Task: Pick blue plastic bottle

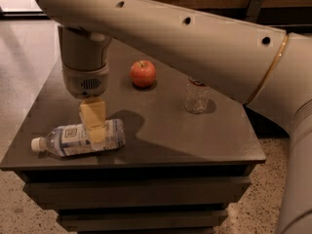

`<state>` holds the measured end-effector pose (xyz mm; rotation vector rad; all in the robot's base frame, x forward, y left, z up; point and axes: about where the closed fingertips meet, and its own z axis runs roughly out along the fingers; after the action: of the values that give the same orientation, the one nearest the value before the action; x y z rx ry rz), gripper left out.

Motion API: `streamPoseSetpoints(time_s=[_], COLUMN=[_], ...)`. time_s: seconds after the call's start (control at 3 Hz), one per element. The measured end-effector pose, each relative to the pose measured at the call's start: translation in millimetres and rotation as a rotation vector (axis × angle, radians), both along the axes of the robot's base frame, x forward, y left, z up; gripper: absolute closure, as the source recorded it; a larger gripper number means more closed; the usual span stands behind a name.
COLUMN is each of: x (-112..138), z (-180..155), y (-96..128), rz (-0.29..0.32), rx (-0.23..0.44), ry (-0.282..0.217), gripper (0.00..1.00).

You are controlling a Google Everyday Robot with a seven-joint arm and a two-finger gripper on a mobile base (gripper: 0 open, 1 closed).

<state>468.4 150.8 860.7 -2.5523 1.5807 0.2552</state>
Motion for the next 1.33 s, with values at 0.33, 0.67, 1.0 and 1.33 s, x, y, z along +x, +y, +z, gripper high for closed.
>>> streamPoseSetpoints(time_s=[0.33, 0.67, 1.0, 1.33], x=[-4.3, -8.1, -8.6, -8.4], z=[-14.8, -29.1, -36.0, -38.3], y=[8.6, 11.2, 12.1, 12.8], rz=[0.012, 0.015, 0.018, 0.023], rx=[-0.009, -0.019, -0.025, -0.026], ry=[0.025, 0.052, 0.065, 0.069], gripper=[0.17, 0.41, 0.63, 0.86])
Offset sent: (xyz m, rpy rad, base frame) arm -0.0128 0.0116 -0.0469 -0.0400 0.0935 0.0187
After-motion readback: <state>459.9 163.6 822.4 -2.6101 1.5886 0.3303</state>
